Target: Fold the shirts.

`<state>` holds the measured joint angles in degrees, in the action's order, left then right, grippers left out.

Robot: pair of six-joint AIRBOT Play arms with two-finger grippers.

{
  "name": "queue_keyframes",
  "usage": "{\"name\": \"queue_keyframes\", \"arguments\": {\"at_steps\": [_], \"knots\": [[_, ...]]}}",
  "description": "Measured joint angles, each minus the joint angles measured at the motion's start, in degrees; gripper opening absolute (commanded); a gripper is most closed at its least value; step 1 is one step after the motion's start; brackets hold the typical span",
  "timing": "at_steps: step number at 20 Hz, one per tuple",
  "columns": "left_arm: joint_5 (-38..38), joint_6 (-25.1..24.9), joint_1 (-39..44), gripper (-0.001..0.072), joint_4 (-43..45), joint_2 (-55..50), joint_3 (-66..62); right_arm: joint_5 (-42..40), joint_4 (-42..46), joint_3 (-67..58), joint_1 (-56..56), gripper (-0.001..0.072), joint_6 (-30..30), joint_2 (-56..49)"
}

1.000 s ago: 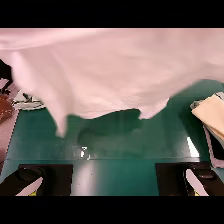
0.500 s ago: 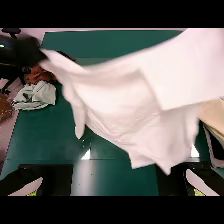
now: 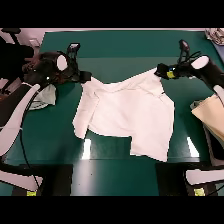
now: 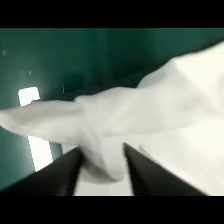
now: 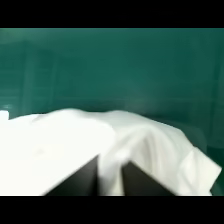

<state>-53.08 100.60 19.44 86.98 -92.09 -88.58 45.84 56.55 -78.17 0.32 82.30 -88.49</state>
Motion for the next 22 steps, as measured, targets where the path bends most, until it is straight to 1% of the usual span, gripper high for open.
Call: {"name": "queue_keyframes", "arguments": {"at_steps": [1, 3, 6, 7, 9, 11, 13, 14, 16, 19, 20, 22], "knots": [[1.53, 0.00, -0.22, 0.0579, -0.02, -0.76, -0.39, -0.39, -0.04, -2.21, 0.24, 0.0598, -0.11, -1.92], [4.46, 0.00, -1.51, 0.0579, 0.76, -1.57, -3.08, -0.96, 0.22, -6.80, 1.16, 0.0604, -0.22, -4.39], [2.32, 0.00, -4.98, 0.0580, 2.56, -2.14, -10.43, -0.04, 0.44, -14.47, 3.58, 0.0605, -0.42, -5.31], [-0.28, 0.00, -6.29, 0.0579, 2.97, -2.32, -13.27, 1.51, 0.57, -16.98, 4.79, 0.0605, -0.46, -5.09], [-7.87, -0.50, -8.66, 0.0579, 3.93, -2.38, -19.12, 6.84, 1.88, -20.90, 7.10, 0.0604, -0.50, -3.72], [-18.03, -2.29, -9.44, 0.0578, 3.58, -2.14, -22.47, 14.58, 5.46, -22.08, 9.14, 0.0604, -0.48, -1.40], [-27.41, -4.20, -8.66, 0.0577, 2.36, -1.01, -23.54, 21.49, 8.31, -19.32, 10.69, 0.0604, -0.52, 2.51], [-30.75, -4.96, -7.69, 0.0577, 1.77, -0.22, -22.97, 23.63, 9.18, -16.33, 11.37, 0.0604, -0.61, 5.05], [-35.56, -6.10, -4.92, 0.0577, 1.29, 2.43, -20.00, 25.29, 10.40, -8.44, 12.33, 0.0604, -0.79, 10.97], [-38.88, -6.91, 0.63, 0.0578, 0.81, 7.91, -10.84, 25.55, 11.19, 4.85, 12.66, 0.0604, -0.90, 19.69], [-39.17, -6.88, 2.51, 0.0579, 0.85, 10.23, -6.67, 25.35, 11.39, 8.87, 12.50, 0.0604, -0.92, 22.32], [-37.42, -5.68, 5.97, 0.0582, 1.18, 15.74, 3.54, 24.70, 11.65, 16.55, 11.19, 0.0604, -0.98, 27.63]]}}
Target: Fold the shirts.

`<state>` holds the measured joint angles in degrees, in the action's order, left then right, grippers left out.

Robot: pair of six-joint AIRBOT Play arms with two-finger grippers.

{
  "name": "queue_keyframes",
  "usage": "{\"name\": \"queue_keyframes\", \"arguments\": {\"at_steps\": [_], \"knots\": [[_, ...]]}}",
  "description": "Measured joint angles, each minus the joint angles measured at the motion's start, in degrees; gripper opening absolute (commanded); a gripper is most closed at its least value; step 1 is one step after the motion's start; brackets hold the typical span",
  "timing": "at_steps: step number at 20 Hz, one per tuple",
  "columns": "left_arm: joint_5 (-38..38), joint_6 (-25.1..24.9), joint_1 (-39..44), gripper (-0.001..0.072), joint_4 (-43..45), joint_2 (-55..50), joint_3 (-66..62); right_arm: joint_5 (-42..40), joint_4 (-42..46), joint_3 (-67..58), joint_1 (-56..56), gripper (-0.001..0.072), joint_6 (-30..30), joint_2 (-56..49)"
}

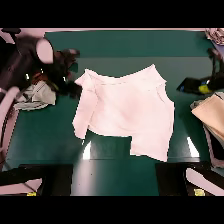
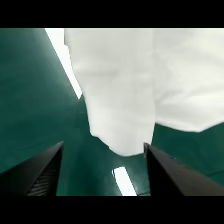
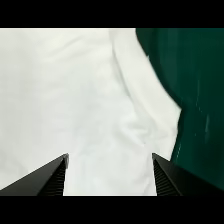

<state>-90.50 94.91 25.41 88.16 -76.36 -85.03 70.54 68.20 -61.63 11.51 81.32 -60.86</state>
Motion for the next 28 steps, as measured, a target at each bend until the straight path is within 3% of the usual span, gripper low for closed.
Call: {"name": "queue_keyframes", "arguments": {"at_steps": [1, 2, 9, 15, 23, 27, 28], "knots": [[1.38, 1.49, 1.42, 0.0699, 0.24, 3.19, 5.75, -0.55, 0.00, 3.02, -0.85, 0.0605, -0.02, 2.36], [3.26, 3.26, 2.51, 0.0720, 0.42, 5.92, 10.97, -1.27, 0.20, 5.88, -1.77, 0.0604, 0.00, 4.79], [15.58, 14.03, 10.01, 0.0720, -1.97, 16.74, 34.32, -4.76, 0.37, 18.45, -3.28, 0.0604, 0.59, 18.10], [22.34, 20.96, 15.85, 0.0720, 1.25, 16.26, 38.32, -4.22, 0.20, 24.48, -1.16, 0.0605, 1.95, 24.04], [27.43, 24.26, 17.00, 0.0720, 3.06, 8.15, 39.10, -2.27, 0.24, 26.25, -0.87, 0.0605, 2.16, 25.77], [28.41, 25.79, 17.11, 0.0685, 4.52, 6.38, 39.06, -1.68, 0.24, 26.32, -0.87, 0.0604, 2.23, 25.88], [28.26, 26.03, 17.14, 0.0492, 5.25, 6.08, 38.93, -1.44, 0.24, 26.32, -0.87, 0.0605, 2.23, 25.88]]}}
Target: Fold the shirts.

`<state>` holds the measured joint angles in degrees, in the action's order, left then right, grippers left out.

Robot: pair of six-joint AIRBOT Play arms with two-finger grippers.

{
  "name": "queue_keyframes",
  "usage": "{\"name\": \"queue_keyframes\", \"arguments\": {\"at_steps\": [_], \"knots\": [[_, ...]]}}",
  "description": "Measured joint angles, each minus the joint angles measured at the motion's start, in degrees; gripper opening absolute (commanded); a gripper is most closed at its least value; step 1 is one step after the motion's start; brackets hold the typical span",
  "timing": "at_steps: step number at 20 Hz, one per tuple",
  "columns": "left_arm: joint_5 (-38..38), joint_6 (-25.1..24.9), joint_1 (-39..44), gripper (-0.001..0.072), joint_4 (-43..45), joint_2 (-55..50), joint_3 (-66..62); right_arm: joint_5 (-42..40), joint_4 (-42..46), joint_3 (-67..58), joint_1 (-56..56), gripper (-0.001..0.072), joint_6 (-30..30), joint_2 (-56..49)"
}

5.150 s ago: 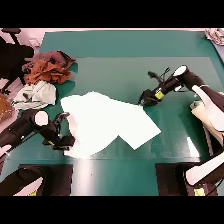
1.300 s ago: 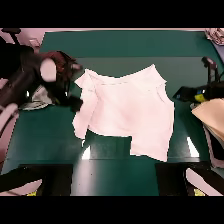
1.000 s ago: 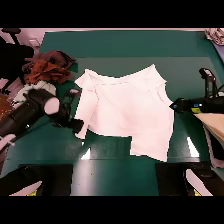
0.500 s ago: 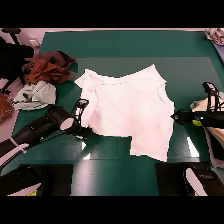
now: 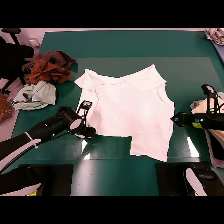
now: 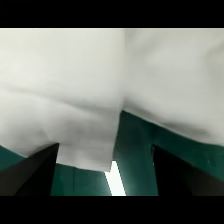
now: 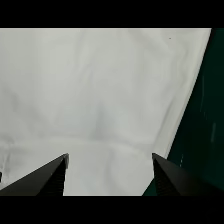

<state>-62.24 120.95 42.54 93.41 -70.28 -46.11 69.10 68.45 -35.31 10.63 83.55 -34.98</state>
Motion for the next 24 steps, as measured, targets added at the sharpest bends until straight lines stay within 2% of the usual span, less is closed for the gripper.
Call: {"name": "queue_keyframes", "arguments": {"at_steps": [1, 3, 4, 6, 7, 13, 19, 24], "knots": [[0.04, 0.31, 0.02, 0.0407, 0.83, -0.17, 0.02, 0.13, 0.00, 0.00, 0.00, 0.0605, 0.00, 0.00], [-1.44, 0.61, 0.00, 0.0404, 3.80, -0.44, 0.04, 0.33, 0.00, 0.02, 0.00, 0.0604, 0.02, 0.00], [-2.03, 0.76, 0.00, 0.0247, 4.52, -0.50, 0.07, 0.37, 0.00, 0.00, 0.00, 0.0605, 0.02, 0.00], [-4.57, 0.70, -0.04, 0.0185, 6.69, -0.76, 0.26, 0.48, 0.02, 0.02, 0.00, 0.0604, 0.02, 0.00], [-4.57, 0.70, -0.04, 0.0043, 6.67, -0.79, 0.26, 0.52, 0.02, 0.00, 0.00, 0.0604, 0.02, 0.00], [-6.36, 0.26, -0.07, 0.0026, 7.23, 0.11, -0.20, 0.55, 0.07, 0.00, 0.00, 0.0604, 0.02, 0.00], [-10.91, 0.42, -0.09, 0.0026, 8.61, 9.86, -7.10, 0.11, 0.55, 0.09, 0.00, 0.0605, 0.00, -0.33], [-11.47, 2.56, -0.09, 0.0026, 9.14, 15.34, -11.26, -0.57, 0.74, 0.20, 0.11, 0.0625, 0.39, -5.20]]}}
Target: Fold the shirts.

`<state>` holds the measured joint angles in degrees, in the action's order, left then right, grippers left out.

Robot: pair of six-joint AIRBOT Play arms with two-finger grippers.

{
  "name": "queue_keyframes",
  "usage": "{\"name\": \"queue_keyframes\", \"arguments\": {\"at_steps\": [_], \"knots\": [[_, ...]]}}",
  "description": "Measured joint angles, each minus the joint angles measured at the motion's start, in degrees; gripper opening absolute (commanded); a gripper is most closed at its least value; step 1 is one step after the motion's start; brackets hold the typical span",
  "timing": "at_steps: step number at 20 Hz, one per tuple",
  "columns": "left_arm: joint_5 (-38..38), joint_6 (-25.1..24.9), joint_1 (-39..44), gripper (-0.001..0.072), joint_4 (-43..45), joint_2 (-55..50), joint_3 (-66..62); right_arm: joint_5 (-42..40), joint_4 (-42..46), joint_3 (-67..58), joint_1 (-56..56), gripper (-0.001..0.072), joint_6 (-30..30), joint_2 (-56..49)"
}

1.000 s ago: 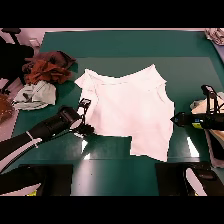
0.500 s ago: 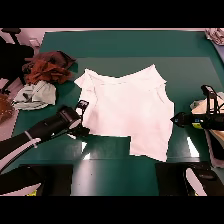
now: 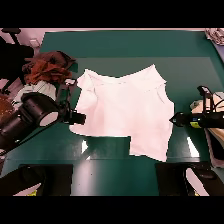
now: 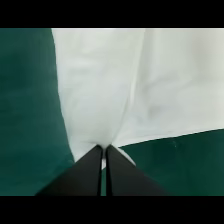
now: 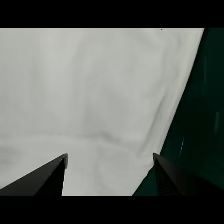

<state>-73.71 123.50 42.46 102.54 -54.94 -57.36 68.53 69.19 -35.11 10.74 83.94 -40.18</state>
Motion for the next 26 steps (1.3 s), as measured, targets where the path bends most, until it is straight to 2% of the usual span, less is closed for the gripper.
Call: {"name": "queue_keyframes", "arguments": {"at_steps": [6, 11, 17, 18, 19, 20, 21, 22, 23, 26], "knots": [[1.03, 3.72, 0.00, 0.0026, 4.57, 1.29, -0.94, 1.36, -0.02, 0.46, 5.35, 0.0625, 1.29, -8.22], [2.23, 6.62, -1.01, 0.0026, 7.52, 1.38, 0.46, 0.20, -1.05, 5.88, 8.28, 0.0624, 1.62, -10.36], [5.20, 7.91, -4.68, 0.0025, 6.95, 1.38, 2.40, -5.38, -9.60, 12.55, 8.92, 0.0608, 1.77, -10.56], [5.77, 8.02, -4.92, 0.0025, 6.86, 1.38, 2.51, -6.54, -11.41, 13.51, 8.94, 0.0535, 1.60, -10.62], [6.71, 8.24, -5.03, 0.0025, 6.73, 1.33, 2.60, -7.58, -12.98, 14.38, 8.94, 0.0428, 1.38, -10.69], [7.34, 8.46, -5.16, 0.0025, 6.69, 1.25, 2.67, -8.55, -14.03, 15.21, 8.94, 0.0368, 1.01, -10.75], [8.13, 8.79, -5.27, 0.0025, 6.73, 1.05, 2.71, -9.20, -15.23, 15.78, 8.94, 0.0251, 0.63, -10.82], [8.76, 9.09, -5.35, 0.0026, 6.75, 0.81, 2.73, -9.70, -15.85, 16.17, 8.94, 0.0080, 0.11, -10.86], [9.49, 9.29, -5.35, 0.0025, 6.75, 0.57, 2.75, -9.94, -15.96, 16.26, 8.94, 0.0027, -0.48, -10.93], [11.19, 10.23, -5.49, 0.0025, 7.45, 0.26, 2.75, -8.09, -16.70, 13.77, 8.94, 0.0024, -3.10, -9.92]]}}
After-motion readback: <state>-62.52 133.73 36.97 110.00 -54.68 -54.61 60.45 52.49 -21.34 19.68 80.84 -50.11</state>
